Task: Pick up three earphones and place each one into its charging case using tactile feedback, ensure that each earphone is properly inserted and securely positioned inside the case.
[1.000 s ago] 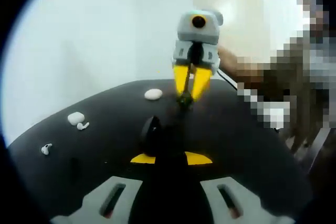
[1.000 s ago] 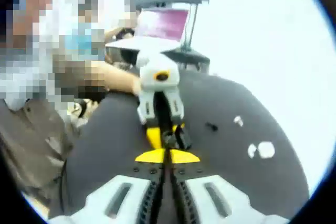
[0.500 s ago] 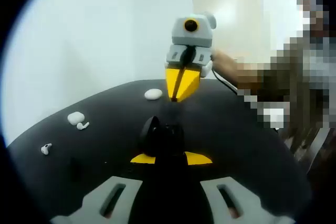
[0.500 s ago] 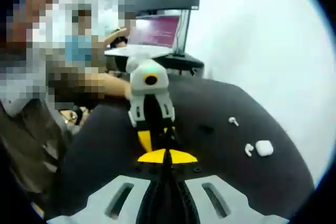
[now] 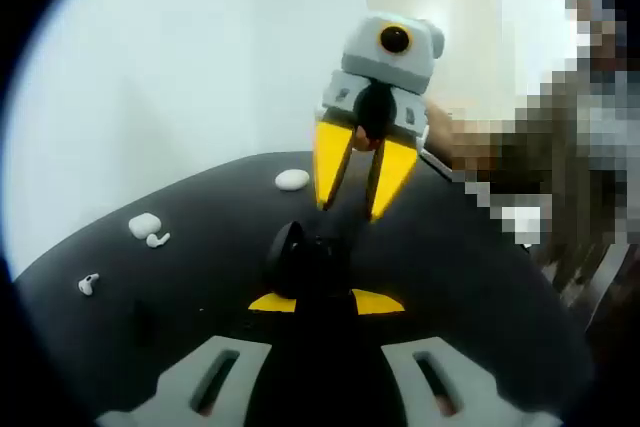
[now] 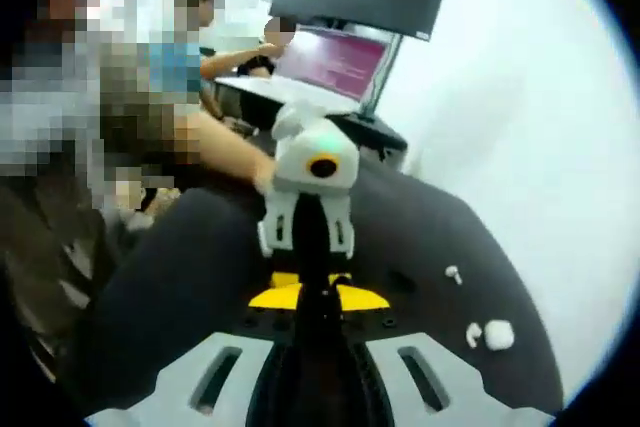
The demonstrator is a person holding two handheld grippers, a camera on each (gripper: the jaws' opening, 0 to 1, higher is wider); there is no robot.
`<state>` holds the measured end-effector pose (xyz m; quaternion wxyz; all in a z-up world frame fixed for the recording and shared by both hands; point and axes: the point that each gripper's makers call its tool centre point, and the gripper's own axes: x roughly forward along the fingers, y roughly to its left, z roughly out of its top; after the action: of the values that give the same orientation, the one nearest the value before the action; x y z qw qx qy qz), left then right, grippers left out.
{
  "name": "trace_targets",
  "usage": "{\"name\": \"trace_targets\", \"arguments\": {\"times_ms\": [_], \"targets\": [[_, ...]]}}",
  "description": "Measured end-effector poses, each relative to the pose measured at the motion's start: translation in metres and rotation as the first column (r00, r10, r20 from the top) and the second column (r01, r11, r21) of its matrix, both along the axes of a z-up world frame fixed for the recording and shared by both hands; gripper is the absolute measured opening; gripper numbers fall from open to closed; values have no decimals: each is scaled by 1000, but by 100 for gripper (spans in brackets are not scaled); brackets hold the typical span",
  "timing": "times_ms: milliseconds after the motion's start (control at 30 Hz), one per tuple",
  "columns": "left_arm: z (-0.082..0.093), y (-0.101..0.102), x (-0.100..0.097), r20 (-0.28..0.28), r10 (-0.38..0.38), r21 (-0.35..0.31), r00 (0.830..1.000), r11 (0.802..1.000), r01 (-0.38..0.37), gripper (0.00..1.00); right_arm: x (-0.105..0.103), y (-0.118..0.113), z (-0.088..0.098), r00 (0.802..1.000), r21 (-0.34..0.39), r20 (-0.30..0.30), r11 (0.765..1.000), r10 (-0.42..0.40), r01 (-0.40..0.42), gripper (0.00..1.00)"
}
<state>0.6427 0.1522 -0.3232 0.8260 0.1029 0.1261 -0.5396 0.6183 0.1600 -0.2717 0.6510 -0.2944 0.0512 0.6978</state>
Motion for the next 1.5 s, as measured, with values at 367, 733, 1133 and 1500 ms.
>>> {"name": "trace_targets", "arguments": {"times_ms": [367,733,1133,1500], "targets": [[0,0,-1,2,-1,0,1000,1000,1,15,6,9,-7,1000,17,-16,1000,-21,21,15],[-1,1,0,2,-2,0,1000,1000,2,15,9,13,-13,1000,2,27,1000,-11,11,16],[-1,1,-1,-2,-1,-1,1000,1000,1,15,6,13,-13,980,-3,196,1000,28,-28,14],[-1,1,-1,-2,0,-1,1000,1000,0,15,9,12,-9,983,23,185,1000,16,-20,13]]}}
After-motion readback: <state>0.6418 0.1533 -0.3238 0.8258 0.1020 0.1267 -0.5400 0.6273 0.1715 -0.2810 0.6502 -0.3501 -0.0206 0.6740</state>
